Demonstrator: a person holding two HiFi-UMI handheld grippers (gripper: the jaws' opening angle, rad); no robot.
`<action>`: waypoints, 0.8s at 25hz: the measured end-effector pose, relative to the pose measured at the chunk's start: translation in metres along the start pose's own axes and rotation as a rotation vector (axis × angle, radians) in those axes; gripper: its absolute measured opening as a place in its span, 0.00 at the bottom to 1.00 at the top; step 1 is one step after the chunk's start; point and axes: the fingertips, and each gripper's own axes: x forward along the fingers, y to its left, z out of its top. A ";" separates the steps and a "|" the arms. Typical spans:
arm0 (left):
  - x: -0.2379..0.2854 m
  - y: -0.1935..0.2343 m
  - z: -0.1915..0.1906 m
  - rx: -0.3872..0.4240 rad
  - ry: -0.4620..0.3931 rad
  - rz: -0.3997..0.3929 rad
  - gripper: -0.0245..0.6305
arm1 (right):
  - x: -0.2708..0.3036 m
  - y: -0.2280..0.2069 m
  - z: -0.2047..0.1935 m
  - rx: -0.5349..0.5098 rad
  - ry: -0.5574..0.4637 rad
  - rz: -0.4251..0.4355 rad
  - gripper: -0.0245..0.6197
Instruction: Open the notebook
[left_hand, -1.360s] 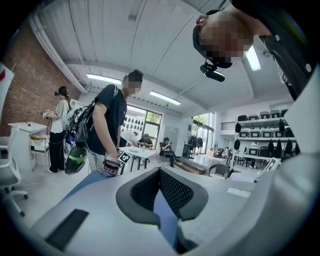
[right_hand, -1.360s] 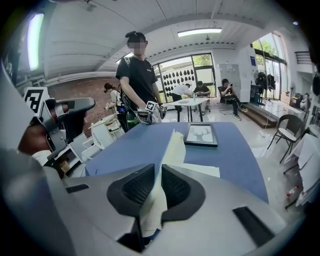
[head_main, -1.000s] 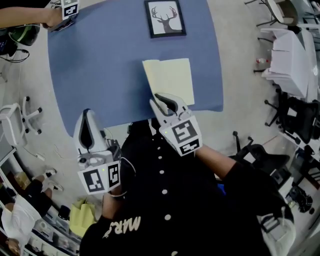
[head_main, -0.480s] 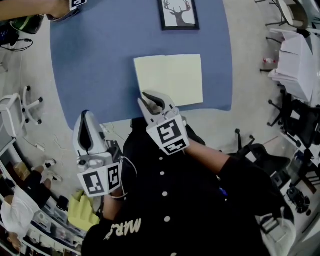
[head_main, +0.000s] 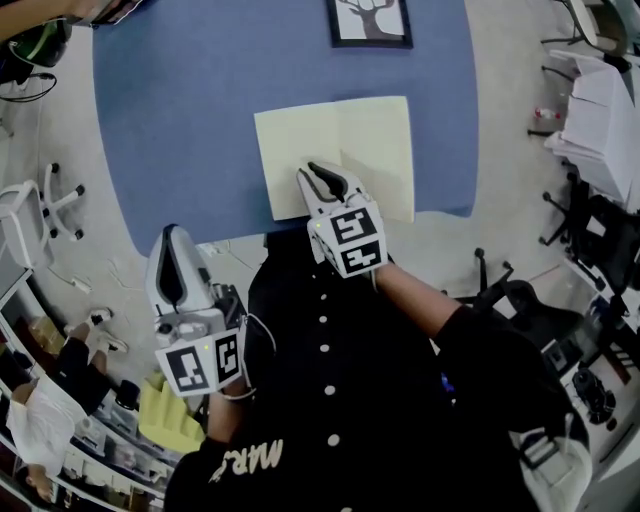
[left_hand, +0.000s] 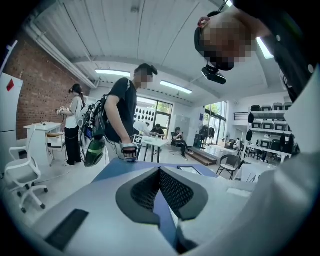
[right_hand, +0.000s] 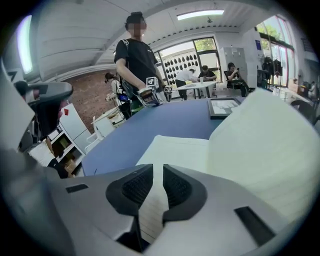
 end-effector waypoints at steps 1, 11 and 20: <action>0.001 0.000 -0.002 0.000 0.003 -0.003 0.04 | 0.001 -0.006 -0.002 0.007 0.004 -0.010 0.15; 0.000 -0.023 -0.008 0.008 0.011 -0.024 0.04 | -0.027 -0.072 -0.026 0.066 0.035 -0.152 0.16; -0.002 -0.038 -0.006 0.018 0.011 -0.037 0.04 | -0.024 -0.083 -0.039 0.102 0.020 -0.106 0.16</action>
